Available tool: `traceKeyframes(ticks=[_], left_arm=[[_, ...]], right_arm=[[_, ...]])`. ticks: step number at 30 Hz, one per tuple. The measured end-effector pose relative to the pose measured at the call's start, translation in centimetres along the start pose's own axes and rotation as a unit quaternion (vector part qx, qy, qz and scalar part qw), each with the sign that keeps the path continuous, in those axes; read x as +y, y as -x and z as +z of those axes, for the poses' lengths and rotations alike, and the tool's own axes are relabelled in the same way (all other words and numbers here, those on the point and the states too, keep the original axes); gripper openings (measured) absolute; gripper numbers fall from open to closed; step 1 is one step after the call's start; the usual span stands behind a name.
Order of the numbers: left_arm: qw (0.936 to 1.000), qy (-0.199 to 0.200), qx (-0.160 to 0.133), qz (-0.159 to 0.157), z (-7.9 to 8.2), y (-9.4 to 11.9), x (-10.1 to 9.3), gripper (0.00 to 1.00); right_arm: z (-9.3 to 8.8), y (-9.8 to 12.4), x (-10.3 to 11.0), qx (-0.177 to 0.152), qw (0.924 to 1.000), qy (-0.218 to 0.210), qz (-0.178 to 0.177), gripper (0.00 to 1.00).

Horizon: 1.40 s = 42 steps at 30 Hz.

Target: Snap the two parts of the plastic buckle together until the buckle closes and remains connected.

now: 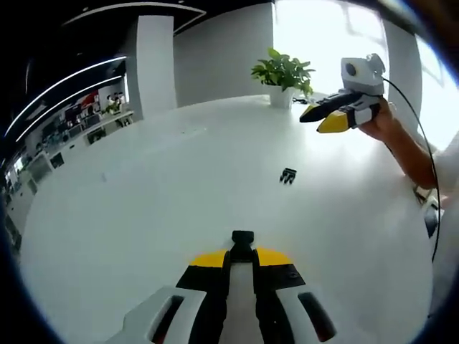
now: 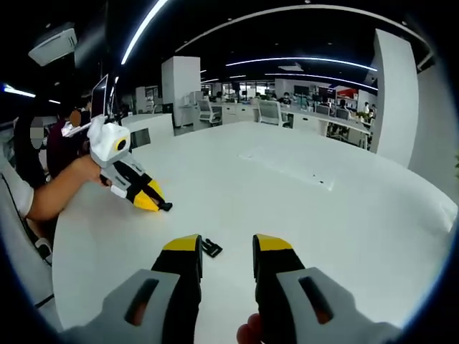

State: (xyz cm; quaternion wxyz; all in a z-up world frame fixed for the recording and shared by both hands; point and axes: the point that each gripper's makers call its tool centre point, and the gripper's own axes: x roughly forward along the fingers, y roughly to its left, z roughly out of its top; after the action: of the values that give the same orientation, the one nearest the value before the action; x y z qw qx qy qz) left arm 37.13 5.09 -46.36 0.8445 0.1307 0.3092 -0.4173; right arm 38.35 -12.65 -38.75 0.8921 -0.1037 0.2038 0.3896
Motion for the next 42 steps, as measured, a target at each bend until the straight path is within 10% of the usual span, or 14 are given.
traceKeyframes(ticks=[42], left_arm=[[0.9984,-0.027,-0.021,-0.045,0.3,-0.3,0.0,0.12]], right_arm=[[-2.0,-2.0,-1.0,-0.006,0.9986,0.005,0.052,0.27]])
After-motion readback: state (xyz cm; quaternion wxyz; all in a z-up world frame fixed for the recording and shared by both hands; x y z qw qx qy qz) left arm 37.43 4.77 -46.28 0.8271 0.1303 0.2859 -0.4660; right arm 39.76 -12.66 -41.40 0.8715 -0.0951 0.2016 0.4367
